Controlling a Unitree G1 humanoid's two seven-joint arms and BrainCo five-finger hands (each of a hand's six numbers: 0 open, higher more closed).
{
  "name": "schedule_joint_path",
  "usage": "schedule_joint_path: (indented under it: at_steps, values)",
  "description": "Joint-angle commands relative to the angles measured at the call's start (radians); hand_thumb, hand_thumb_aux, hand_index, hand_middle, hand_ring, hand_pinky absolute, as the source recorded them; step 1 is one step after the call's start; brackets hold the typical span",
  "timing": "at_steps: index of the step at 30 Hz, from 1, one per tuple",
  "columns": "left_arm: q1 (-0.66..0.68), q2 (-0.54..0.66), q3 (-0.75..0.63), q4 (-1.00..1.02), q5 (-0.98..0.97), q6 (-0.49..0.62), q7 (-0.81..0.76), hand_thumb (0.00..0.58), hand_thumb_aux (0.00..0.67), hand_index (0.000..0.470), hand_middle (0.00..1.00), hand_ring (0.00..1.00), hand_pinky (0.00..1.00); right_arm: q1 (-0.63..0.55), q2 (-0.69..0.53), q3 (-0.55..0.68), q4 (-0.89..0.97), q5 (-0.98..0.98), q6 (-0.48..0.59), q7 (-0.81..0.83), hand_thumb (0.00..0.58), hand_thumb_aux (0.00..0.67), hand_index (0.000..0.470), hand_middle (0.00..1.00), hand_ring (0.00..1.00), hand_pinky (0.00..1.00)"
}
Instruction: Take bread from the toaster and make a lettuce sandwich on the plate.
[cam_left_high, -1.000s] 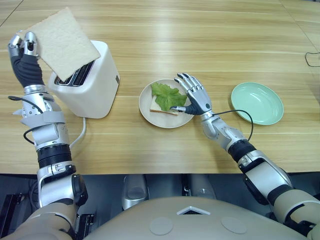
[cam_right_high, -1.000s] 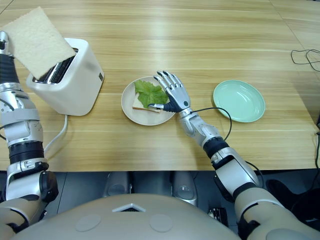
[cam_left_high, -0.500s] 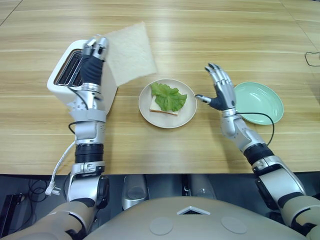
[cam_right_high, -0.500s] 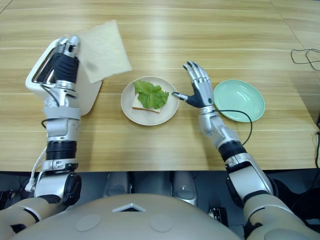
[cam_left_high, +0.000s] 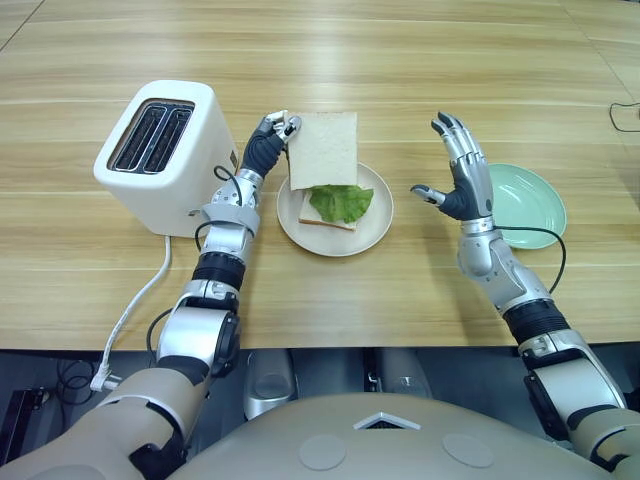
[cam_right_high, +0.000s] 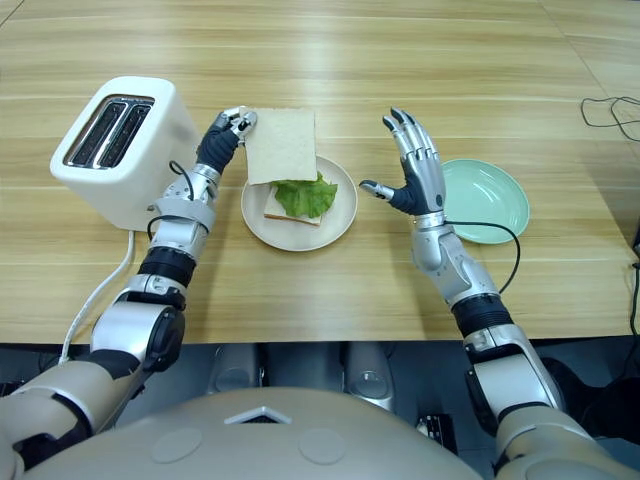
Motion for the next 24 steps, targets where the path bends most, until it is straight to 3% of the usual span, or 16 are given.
schedule_joint_path:
  at_steps: [1, 12, 24]
  values:
    - [-0.039, -0.007, -0.006, 0.121, 0.021, -0.024, -0.025, 0.580, 0.670, 0.460, 0.71, 0.71, 0.71, 0.009, 0.020, 0.037, 0.002, -0.036, -0.002, 0.032, 0.000, 0.000, 0.000, 0.00, 0.00, 0.00]
    - [-0.078, -0.026, 0.019, 0.241, -0.011, -0.006, -0.173, 0.580, 0.670, 0.460, 0.70, 0.70, 0.70, 0.043, 0.054, 0.096, -0.083, -0.104, -0.018, 0.071, 0.000, 0.000, 0.000, 0.00, 0.00, 0.00]
    - [-0.092, -0.014, -0.024, 0.297, 0.084, -0.017, -0.093, 0.580, 0.670, 0.460, 0.69, 0.69, 0.69, 0.020, 0.096, 0.231, 0.037, -0.224, 0.046, 0.156, 0.000, 0.000, 0.000, 0.00, 0.00, 0.00]
